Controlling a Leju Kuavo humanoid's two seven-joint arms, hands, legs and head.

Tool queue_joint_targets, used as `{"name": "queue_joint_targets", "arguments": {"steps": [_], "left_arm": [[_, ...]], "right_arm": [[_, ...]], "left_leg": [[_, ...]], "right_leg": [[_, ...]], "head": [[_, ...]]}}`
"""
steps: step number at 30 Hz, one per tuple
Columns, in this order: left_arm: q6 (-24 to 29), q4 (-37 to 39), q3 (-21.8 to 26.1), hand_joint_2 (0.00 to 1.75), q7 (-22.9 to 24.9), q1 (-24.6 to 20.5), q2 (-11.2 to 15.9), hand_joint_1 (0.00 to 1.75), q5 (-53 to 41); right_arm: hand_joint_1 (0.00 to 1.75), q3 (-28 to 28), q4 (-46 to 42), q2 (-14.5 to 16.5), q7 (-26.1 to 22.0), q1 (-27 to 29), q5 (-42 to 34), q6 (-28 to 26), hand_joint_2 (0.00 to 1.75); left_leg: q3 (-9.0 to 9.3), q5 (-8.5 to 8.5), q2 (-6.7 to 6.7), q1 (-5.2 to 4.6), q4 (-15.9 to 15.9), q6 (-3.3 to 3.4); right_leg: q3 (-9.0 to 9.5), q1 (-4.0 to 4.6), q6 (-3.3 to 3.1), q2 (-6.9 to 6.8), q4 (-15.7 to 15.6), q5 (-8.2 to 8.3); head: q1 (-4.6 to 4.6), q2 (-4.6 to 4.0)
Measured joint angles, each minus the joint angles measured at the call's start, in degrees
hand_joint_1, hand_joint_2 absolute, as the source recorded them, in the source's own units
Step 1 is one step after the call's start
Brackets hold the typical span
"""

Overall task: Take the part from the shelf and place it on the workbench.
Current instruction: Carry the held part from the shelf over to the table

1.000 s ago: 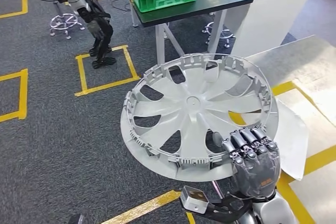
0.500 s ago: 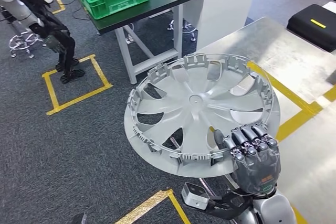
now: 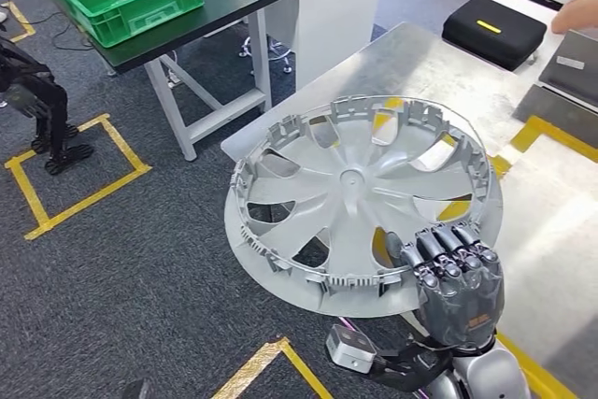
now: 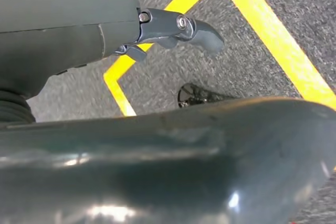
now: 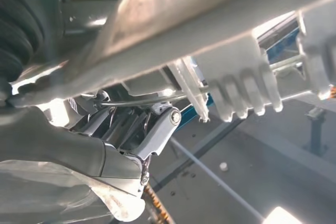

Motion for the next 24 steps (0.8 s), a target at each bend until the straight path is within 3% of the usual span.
{"name": "queue_joint_targets", "arguments": {"steps": [2,3,4,7,9,11,12,14,16,17,18,19,20,22,24], "left_arm": [[-0.01,0.0,0.0,0.0,-0.01,0.13,0.03,0.0,-0.05],[-0.02,0.0,0.0,0.0,-0.01,0.15,0.02,0.0,-0.07],[-0.03,0.0,0.0,0.0,-0.01,0.13,0.01,0.0,-0.08],[-0.07,0.0,0.0,0.0,-0.02,0.06,0.0,0.0,-0.11],[-0.09,0.0,0.0,0.0,-0.03,0.02,0.05,0.0,-0.17],[-0.13,-0.01,0.0,0.0,-0.03,-0.14,0.08,0.0,-0.31],[-0.17,-0.01,0.0,0.0,-0.04,-0.25,0.12,0.0,-0.42],[-0.27,-0.02,-0.01,0.0,-0.06,-0.39,0.18,0.0,-0.59],[-0.39,-0.02,-0.02,0.0,-0.08,-0.31,0.21,0.0,-0.69],[-0.42,-0.01,-0.02,0.0,-0.08,-0.22,0.24,0.0,-0.72],[-0.45,-0.01,-0.02,0.0,-0.08,-0.13,0.26,0.0,-0.73],[-0.44,0.0,-0.02,0.0,-0.08,-0.09,0.3,0.0,-0.74],[-0.4,0.0,-0.02,0.0,-0.08,-0.08,0.35,0.0,-0.75],[0.1,-0.01,-0.02,0.0,-0.07,-0.27,0.42,0.0,-0.93],[0.92,-0.02,-0.02,0.0,-0.02,-0.65,0.38,0.0,-1.21]], "right_arm": [[1.75,0.01,0.01,-0.01,-0.01,0.03,0.0,0.01,1.75],[1.75,-0.02,0.02,-0.01,-0.01,0.1,0.0,0.02,1.75],[1.75,-0.06,0.02,-0.01,-0.02,0.15,0.0,0.02,1.75],[1.75,-0.19,0.02,-0.01,-0.2,0.14,0.0,0.02,1.75],[1.75,-0.23,0.01,0.07,-0.41,0.11,0.0,0.02,1.75],[1.75,-0.34,0.0,0.15,-0.59,0.15,0.0,0.02,1.75],[1.75,-0.44,0.0,0.19,-0.63,0.17,0.0,0.02,1.75],[1.75,-0.6,0.02,0.37,-0.7,0.11,0.0,0.02,1.75],[1.75,-0.69,0.1,0.59,-0.77,-0.01,0.0,0.02,1.75],[1.75,-0.71,0.16,0.66,-0.81,-0.05,0.0,0.02,1.75],[1.75,-0.74,0.24,0.71,-0.84,-0.05,0.0,0.02,1.75],[1.75,-0.77,0.3,0.74,-0.85,-0.04,0.0,0.02,1.75],[1.75,-0.81,0.34,0.75,-0.85,-0.04,0.0,0.02,1.75],[1.75,-0.86,0.37,0.85,-0.99,-0.07,0.01,0.02,1.75],[1.75,-0.72,0.49,1.06,-1.15,-0.31,0.01,0.02,1.75]], "left_leg": [[0.03,-0.13,1.76,-0.09,0.02,0.1],[0.08,-0.22,2.59,-0.09,0.03,0.07],[0.17,-0.34,3.34,-0.07,0.05,-0.02],[0.75,-0.95,5.17,-0.18,0.22,-0.79],[1.1,-1.33,6.19,-0.5,0.36,-1.38],[1.46,-1.64,7.16,-0.53,0.35,-1.86],[1.54,-2.07,6.85,-0.39,0.62,-2.16],[0.24,-4.51,4.55,-0.12,4.13,-2.62],[-3.34,-8.21,2.29,-0.05,11.91,-2.66],[-5.18,-9.36,1.97,-0.07,15.51,-2.59],[-6.31,-9.39,1.84,-0.1,17.39,-2.44],[-6.53,-8.25,1.69,-0.14,17.16,-2.21],[-5.71,-6.13,1.35,-0.2,14.62,-1.91],[-2.75,-1.81,-1.0,-0.22,6.87,-1.21],[-0.88,-0.33,-3.28,-0.22,2.02,-0.92]], "right_leg": [[-3.45,-0.23,0.46,-1.28,6.97,-2.56],[-4.09,-0.35,0.65,-1.5,8.25,-2.5],[-3.51,-0.47,0.8,-1.78,7.17,-1.36],[2.65,-0.39,0.83,-4.85,-3.99,3.23],[4.78,-0.03,0.12,-6.02,-7.56,3.62],[4.91,0.12,-0.76,-4.83,-7.61,3.57],[4.95,0.08,-1.1,-4.25,-7.65,3.58],[5.08,-0.1,-1.83,-3.08,-7.77,3.69],[5.12,-0.06,-2.28,-1.76,-7.78,3.69],[5.16,0.04,-2.38,-0.96,-7.77,3.68],[5.23,0.15,-2.42,-0.11,-7.77,3.69],[5.33,0.24,-2.43,0.76,-7.76,3.69],[5.45,0.29,-2.42,1.56,-7.75,3.69],[5.55,0.31,-2.29,2.98,-7.72,3.72],[5.16,0.14,-1.87,4.29,-7.57,3.87]], "head": [[0.09,0.0],[0.11,0.0],[0.12,0.0],[0.14,0.0],[0.02,0.0],[-0.1,0.0],[-0.16,0.0],[-0.33,0.0],[-0.48,0.0],[-0.51,0.0],[-0.5,0.0],[-0.49,0.0],[-0.49,-0.01],[-0.45,-0.02],[-0.48,-0.02]]}}
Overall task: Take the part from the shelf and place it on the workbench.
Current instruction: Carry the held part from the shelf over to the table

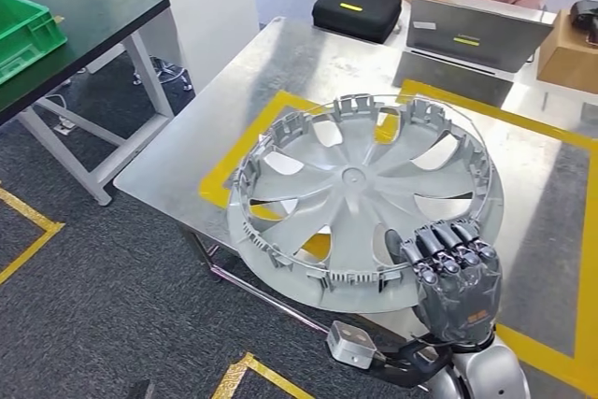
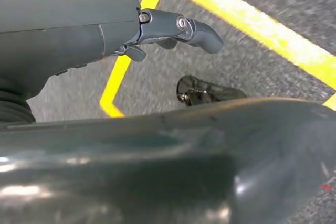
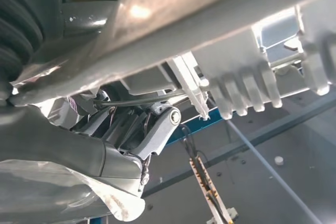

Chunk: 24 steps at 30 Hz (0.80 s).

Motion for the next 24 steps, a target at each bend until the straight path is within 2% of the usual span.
{"name": "queue_joint_targets", "arguments": {"steps": [1,2,3,4,5,7,8,9,10,11,12,13,14,15,16,18,19,20,22,23,24], "left_arm": [[0.3,0.0,0.0,0.0,0.08,-0.27,-0.05,0.0,-0.08],[0.48,0.0,0.0,0.0,0.17,-0.55,-0.13,0.0,-0.09],[0.55,0.0,0.0,0.0,0.27,-0.87,-0.26,0.0,-0.08],[0.56,0.0,0.01,0.0,0.34,-1.15,-0.36,0.0,-0.07],[0.54,0.0,0.01,0.0,0.38,-1.36,-0.44,0.0,-0.05],[0.52,0.0,0.01,0.0,0.4,-1.51,-0.48,0.0,-0.04],[0.51,0.0,0.01,0.0,0.43,-1.48,-0.48,0.0,-0.04],[0.51,0.0,0.01,0.0,0.46,-1.45,-0.5,0.0,-0.04],[0.49,0.0,0.01,0.0,0.5,-1.45,-0.52,0.0,-0.04],[0.46,0.0,0.01,0.0,0.52,-1.47,-0.54,0.0,-0.04],[0.45,0.0,0.01,0.0,0.53,-1.51,-0.57,0.0,-0.05],[0.49,0.0,0.01,0.0,0.53,-1.54,-0.57,0.0,-0.09],[0.6,0.0,0.01,0.0,0.48,-1.56,-0.55,0.0,-0.24],[0.78,0.0,-0.01,0.0,0.39,-1.57,-0.49,0.0,-0.42],[0.96,0.0,-0.03,0.0,0.3,-1.6,-0.42,0.0,-0.61],[0.92,-0.02,-0.08,0.0,0.17,-1.79,-0.34,0.0,-0.8],[0.71,-0.04,-0.09,0.0,0.16,-1.92,-0.34,0.0,-0.81],[0.45,-0.07,-0.09,0.0,0.13,-2.01,-0.34,0.0,-0.83],[0.03,-0.09,-0.09,0.0,0.02,-1.9,-0.39,0.0,-1.04],[-0.08,-0.09,-0.1,0.0,-0.04,-1.69,-0.44,0.0,-1.17],[-0.2,-0.09,-0.1,0.0,-0.09,-1.43,-0.49,0.0,-1.28]], "right_arm": [[1.75,0.15,0.11,0.09,0.04,-0.15,0.0,0.0,1.75],[1.75,0.34,0.24,0.14,0.18,-0.29,-0.01,0.0,1.75],[1.75,0.51,0.34,0.16,0.36,-0.35,-0.01,0.0,1.75],[1.75,0.63,0.43,0.17,0.54,-0.44,-0.01,0.0,1.75],[1.75,0.73,0.53,0.17,0.68,-0.61,-0.01,0.0,1.75],[1.75,0.87,0.8,0.17,0.81,-0.99,-0.01,0.0,1.75],[1.75,0.95,0.98,0.17,0.87,-1.1,-0.01,0.0,1.75],[1.75,1.01,1.15,0.17,0.94,-1.11,-0.01,0.0,1.75],[1.75,1.03,1.29,0.17,1.03,-1.1,-0.01,0.0,1.75],[1.75,1.04,1.44,0.17,1.12,-1.1,-0.01,0.0,1.75],[1.75,1.05,1.54,0.17,1.21,-1.1,-0.01,0.0,1.75],[1.75,1.06,1.61,0.17,1.27,-1.15,-0.01,0.0,1.75],[1.75,1.11,1.65,0.17,1.33,-1.24,-0.01,0.0,1.75],[1.75,1.19,1.68,0.17,1.4,-1.33,-0.01,0.0,1.75],[1.75,1.28,1.73,0.17,1.46,-1.41,-0.01,0.0,1.75],[1.75,1.4,1.8,0.17,1.56,-1.45,-0.01,0.0,1.75],[1.75,1.39,1.83,0.17,1.56,-1.46,-0.01,0.0,1.75],[1.75,1.35,1.84,0.18,1.5,-1.48,-0.01,0.0,1.75],[1.75,1.19,1.85,0.19,1.21,-1.49,-0.01,0.0,1.75],[1.75,1.1,1.86,0.2,1.01,-1.45,-0.01,0.0,1.75],[1.75,1.01,1.86,0.2,0.81,-1.37,-0.01,0.0,1.75]], "left_leg": [[0.19,-0.22,-0.3,-0.05,-0.47,0.04],[0.26,-0.11,0.16,-0.1,-0.85,0.11],[0.33,0.06,0.81,-0.05,-1.09,0.3],[0.44,0.25,1.48,0.05,-1.41,0.56],[0.54,0.44,2.23,0.16,-1.74,0.81],[0.63,0.5,3.82,0.15,-1.94,1.11],[0.63,0.44,4.65,0.11,-1.92,1.16],[0.66,0.36,5.48,0.09,-1.91,1.17],[0.72,0.27,6.26,0.11,-1.89,1.12],[0.82,0.14,6.97,0.14,-1.87,1.01],[0.99,-0.03,7.62,0.17,-1.83,0.81],[1.17,-0.23,8.19,0.1,-1.77,0.55],[1.28,-0.45,8.72,-0.05,-1.62,0.22],[1.39,-0.62,9.23,-0.24,-1.49,-0.06],[1.49,-0.75,9.77,-0.42,-1.42,-0.27],[1.84,-1.13,10.66,-0.39,-1.33,-0.72],[1.85,-1.71,10.21,-0.24,-0.84,-1.0],[1.34,-2.84,9.14,-0.1,0.65,-1.26],[-1.61,-6.32,6.34,0.07,7.32,-1.48],[-3.64,-7.93,5.59,0.08,11.44,-1.45],[-5.28,-8.69,5.28,0.07,14.53,-1.35]], "right_leg": [[-0.27,-0.14,0.34,0.6,0.0,0.13],[-0.52,-0.28,0.7,1.26,-0.04,0.26],[-0.83,-0.32,1.02,1.34,0.02,0.21],[-1.32,-0.23,1.31,0.53,0.62,-0.3],[-2.27,-0.11,1.56,-0.92,2.38,-1.42],[-5.41,-0.05,1.97,-4.35,8.93,-4.81],[-7.11,-0.15,2.19,-5.2,12.54,-6.21],[-8.21,-0.28,2.38,-5.62,14.81,-6.71],[-8.3,-0.42,2.55,-5.9,15.06,-6.16],[-7.26,-0.56,2.67,-6.25,13.1,-4.68],[-5.23,-0.66,2.75,-7.02,9.33,-2.67],[-3.05,-0.52,2.79,-8.39,5.4,-1.34],[-1.3,-0.38,2.55,-9.45,2.28,-0.52],[-0.26,-0.2,2.26,-10.21,0.44,-0.31],[0.0,0.01,1.89,-10.34,0.0,-0.62],[0.02,-0.03,1.08,-9.04,-0.05,-0.54],[0.1,-0.11,0.74,-8.44,-0.08,-0.53],[0.19,-0.22,0.38,-7.84,-0.14,-0.49],[0.27,-0.3,-0.11,-6.55,-0.2,-0.44],[0.28,-0.23,-0.27,-5.76,-0.19,-0.42],[0.31,-0.14,-0.34,-4.88,-0.19,-0.42]], "head": [[-0.04,0.01],[-0.07,0.01],[-0.07,0.01],[0.07,0.02],[0.29,0.01],[0.65,0.01],[0.7,0.0],[0.7,0.0],[0.72,0.0],[0.72,-0.01],[0.72,-0.01],[0.74,0.0],[0.74,0.0],[0.68,0.0],[0.6,0.01],[0.42,0.01],[0.35,0.02],[0.25,0.01],[-0.02,0.01],[-0.1,0.01],[-0.13,0.02]]}}
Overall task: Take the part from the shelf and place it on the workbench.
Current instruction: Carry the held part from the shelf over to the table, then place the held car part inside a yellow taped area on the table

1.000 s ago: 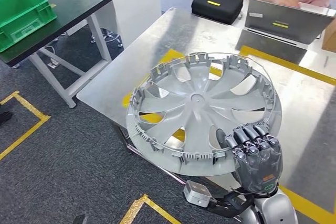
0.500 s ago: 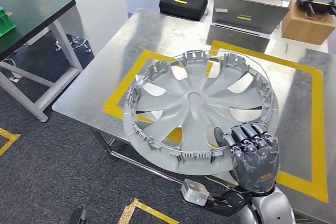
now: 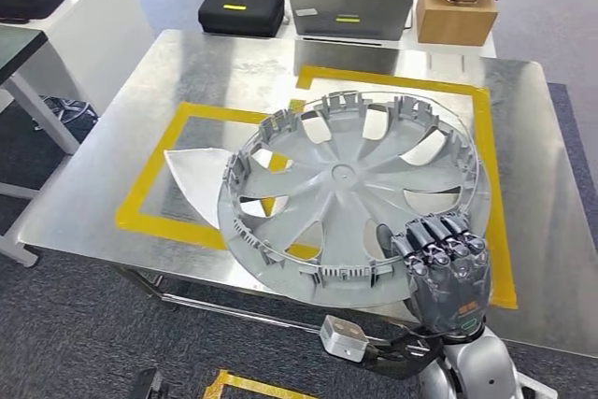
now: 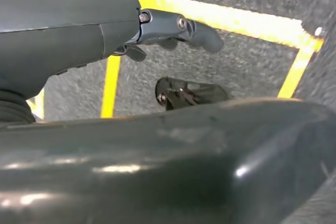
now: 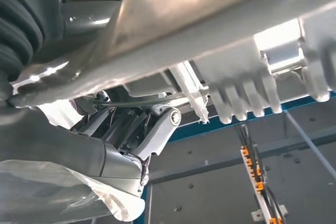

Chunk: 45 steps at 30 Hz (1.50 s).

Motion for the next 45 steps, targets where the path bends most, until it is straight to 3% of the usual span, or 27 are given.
{"name": "queue_joint_targets", "arguments": {"steps": [1,2,3,5,7,9,11,14,16,17,18,20,22,23,26,28,35,40,45], "left_arm": [[-0.08,0.0,-0.01,0.0,-0.05,0.22,-0.04,0.0,-0.06],[-0.15,0.0,-0.01,0.0,-0.1,0.36,-0.06,0.0,-0.06],[-0.22,0.0,-0.01,0.0,-0.15,0.41,-0.07,0.0,-0.06],[-0.3,0.0,0.0,0.0,-0.24,0.41,-0.01,0.0,-0.06],[-0.07,0.0,0.01,0.0,-0.33,0.38,0.03,0.0,-0.09],[0.53,-0.02,0.02,0.0,-0.39,0.17,-0.03,0.0,-0.09],[0.87,-0.04,0.05,0.0,-0.25,-0.33,-0.05,0.0,0.01],[0.63,-0.04,0.09,0.0,0.1,-0.77,0.04,0.0,0.28],[0.42,-0.04,0.11,0.0,0.33,-0.61,0.04,0.0,0.47],[0.37,-0.04,0.14,0.0,0.43,-0.55,0.04,0.0,0.53],[0.35,-0.04,0.15,0.0,0.5,-0.54,0.02,0.0,0.55],[0.34,-0.04,0.18,0.0,0.55,-0.67,0.0,0.0,0.56],[0.31,-0.04,0.27,0.0,0.6,-0.76,0.04,0.0,0.46],[0.22,-0.04,0.37,0.0,0.62,-0.73,0.14,0.0,0.29],[-0.14,-0.04,0.91,0.0,0.54,-0.68,0.3,0.0,-0.33],[-0.15,-0.04,1.18,0.0,0.43,-0.75,0.25,0.0,-0.76],[0.21,-0.04,1.28,0.0,0.32,-0.73,0.25,0.0,-1.25],[-0.15,-0.04,1.86,0.0,0.26,-0.33,0.27,0.0,-1.74],[-0.05,-0.04,2.14,0.0,0.15,0.09,0.3,0.0,-2.14]], "right_arm": [[1.75,-0.1,0.0,-0.01,-0.16,0.12,0.0,0.0,1.75],[1.75,-0.2,0.0,-0.01,-0.27,0.25,0.0,0.0,1.75],[1.75,-0.31,0.0,-0.01,-0.32,0.35,0.0,0.0,1.75],[1.75,-0.45,0.01,-0.01,-0.33,0.43,0.0,0.0,1.75],[1.75,-0.46,0.05,0.0,-0.22,0.41,0.0,0.0,1.75],[1.75,-0.35,0.2,0.0,0.15,0.36,0.0,0.0,1.75],[1.75,-0.18,0.38,-0.01,0.63,0.17,0.0,0.0,1.75],[1.75,0.1,0.68,-0.02,1.03,-0.65,0.0,0.0,1.75],[1.75,0.2,1.15,-0.04,1.29,-0.86,0.0,0.01,1.75],[1.75,0.21,1.54,-0.05,1.63,-0.87,0.0,0.02,1.75],[1.75,0.2,2.04,-0.07,2.22,-0.87,-0.02,0.03,1.75],[1.75,0.25,3.29,-0.25,4.4,-1.0,-0.04,0.06,1.75],[1.75,0.51,4.43,-0.5,7.07,-1.24,-0.07,0.05,1.75],[1.75,0.78,5.07,-0.6,8.8,-1.37,-0.13,0.05,1.75],[1.75,2.06,8.49,-1.36,16.33,-2.33,-0.84,0.06,1.75],[1.75,2.6,10.85,-2.4,19.95,-3.11,-1.54,0.07,1.75],[1.75,2.58,12.68,-3.5,21.22,-3.68,-2.28,0.07,1.75],[1.75,1.11,21.88,-8.48,21.64,-8.39,-12.35,0.63,1.75],[1.75,-0.73,27.84,-12.13,20.64,-12.76,-15.77,2.32,1.75]], "left_leg": [[-0.86,0.39,-0.15,-0.02,1.18,0.18],[-0.69,1.97,-0.34,-0.06,0.01,0.45],[0.43,4.38,-0.83,-0.11,-3.22,0.81],[3.28,8.34,-3.62,-0.12,-10.83,1.61],[4.63,9.23,-5.71,-0.2,-14.5,1.9],[4.83,9.27,-5.21,-0.2,-15.28,1.96],[5.1,9.71,-4.32,0.11,-16.07,2.25],[5.25,9.99,-2.93,0.23,-16.55,2.53],[5.21,9.95,-1.93,0.23,-16.53,2.57],[5.21,9.9,-1.54,0.3,-16.5,2.53],[5.22,9.85,-1.32,0.41,-16.45,2.41],[5.2,9.64,-1.2,0.6,-16.16,1.87],[4.97,9.39,-1.2,0.49,-15.63,1.07],[4.85,9.36,-1.21,0.35,-15.45,1.03],[4.95,9.57,-1.21,0.24,-15.52,2.05],[5.08,9.72,-1.2,0.29,-15.77,2.34],[5.14,9.84,-1.2,0.37,-15.97,2.39],[5.18,9.96,-1.2,0.72,-16.3,-0.02],[5.12,9.92,-1.2,0.58,-16.12,-0.18]], "right_leg": [[0.06,0.11,-0.05,0.88,0.01,0.0],[0.15,0.21,-0.06,1.75,0.02,0.0],[0.26,0.28,-0.06,2.58,0.03,0.01],[0.26,0.3,0.03,3.92,0.13,0.02],[-0.22,0.01,0.46,5.01,0.29,0.17],[-0.64,-0.25,1.19,5.96,0.35,0.32],[-1.47,0.02,1.89,4.53,1.6,-0.48],[-5.33,0.0,2.53,-0.07,9.59,-4.9],[-8.0,-0.41,2.95,-1.05,15.32,-7.13],[-8.19,-0.61,3.18,-1.17,15.89,-6.9],[-7.18,-0.82,3.38,-1.24,14.13,-5.59],[-2.83,-1.18,3.78,-1.41,6.34,-2.23],[0.38,-1.29,3.53,-1.33,0.74,-0.91],[0.85,-1.27,3.33,-1.23,-0.04,-1.05],[0.9,-1.21,2.98,-1.03,-0.19,-0.84],[0.91,-1.06,2.73,-1.01,-0.18,-0.91],[0.91,-0.9,2.44,-1.02,-0.16,-0.95],[0.87,-0.58,2.0,-1.1,-0.04,-1.03],[0.95,-0.71,2.05,-1.15,-0.05,-0.97]], "head": [[-0.01,-0.01],[0.0,-0.01],[-0.01,-0.01],[0.07,-0.01],[-0.07,0.0],[-0.3,-0.01],[-0.17,-0.01],[0.73,0.0],[0.9,-0.01],[0.91,-0.01],[0.91,-0.01],[0.93,-0.01],[0.94,-0.01],[0.9,-0.02],[0.68,-0.02],[0.62,-0.02],[0.63,-0.01],[0.65,-0.01],[0.68,-0.01]]}}
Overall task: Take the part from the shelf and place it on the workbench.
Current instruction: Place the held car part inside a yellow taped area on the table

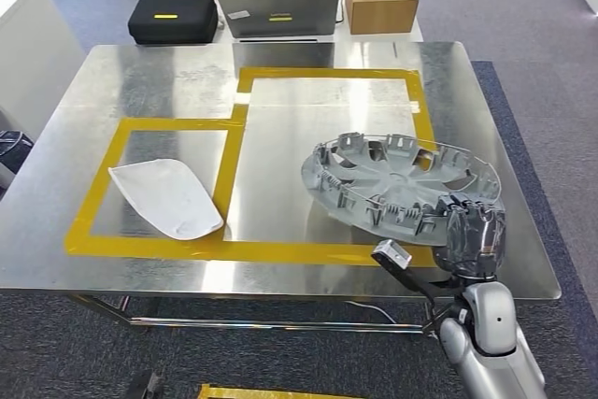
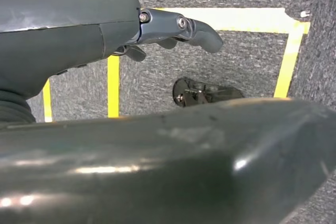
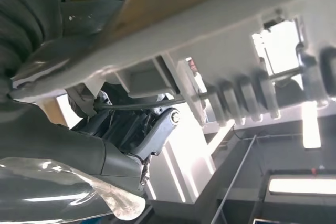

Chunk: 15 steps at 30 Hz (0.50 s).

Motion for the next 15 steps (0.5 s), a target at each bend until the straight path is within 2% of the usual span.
{"name": "queue_joint_targets", "arguments": {"steps": [6,10,12,15], "left_arm": [[0.64,0.0,0.33,0.0,0.21,-0.11,0.0,0.0,-0.39],[0.92,0.0,0.52,1.75,0.46,-0.17,0.0,0.0,-0.7],[1.29,0.0,0.56,1.75,0.61,-0.26,0.03,0.0,-0.96],[1.46,0.0,0.69,0.44,0.77,-0.28,0.26,0.0,-1.0]], "right_arm": [[1.75,-0.34,5.93,-2.78,-1.35,-3.98,-1.24,2.09,1.75],[0.0,-0.33,8.57,-3.85,-2.05,-5.71,-1.83,2.76,0.0],[0.0,-0.28,10.19,-4.38,-3.01,-6.65,-2.82,3.19,0.0],[0.0,-0.22,12.23,-4.92,-4.7,-7.99,-5.76,4.87,0.0]], "left_leg": [[-0.05,-0.03,-0.01,-0.16,0.2,0.05],[-0.09,-0.03,-0.01,-0.16,0.27,0.05],[-0.09,-0.03,-0.01,-0.16,0.28,0.06],[-0.09,-0.03,0.0,-0.16,0.29,0.06]], "right_leg": [[0.03,-0.17,0.17,-0.05,-0.01,0.11],[0.03,-0.19,0.23,-0.03,-0.02,0.15],[0.03,-0.19,0.24,-0.02,-0.02,0.16],[0.03,-0.19,0.24,-0.01,-0.02,0.17]], "head": [[-0.01,0.0],[-0.02,-0.01],[-0.01,-0.01],[-0.01,-0.01]]}}
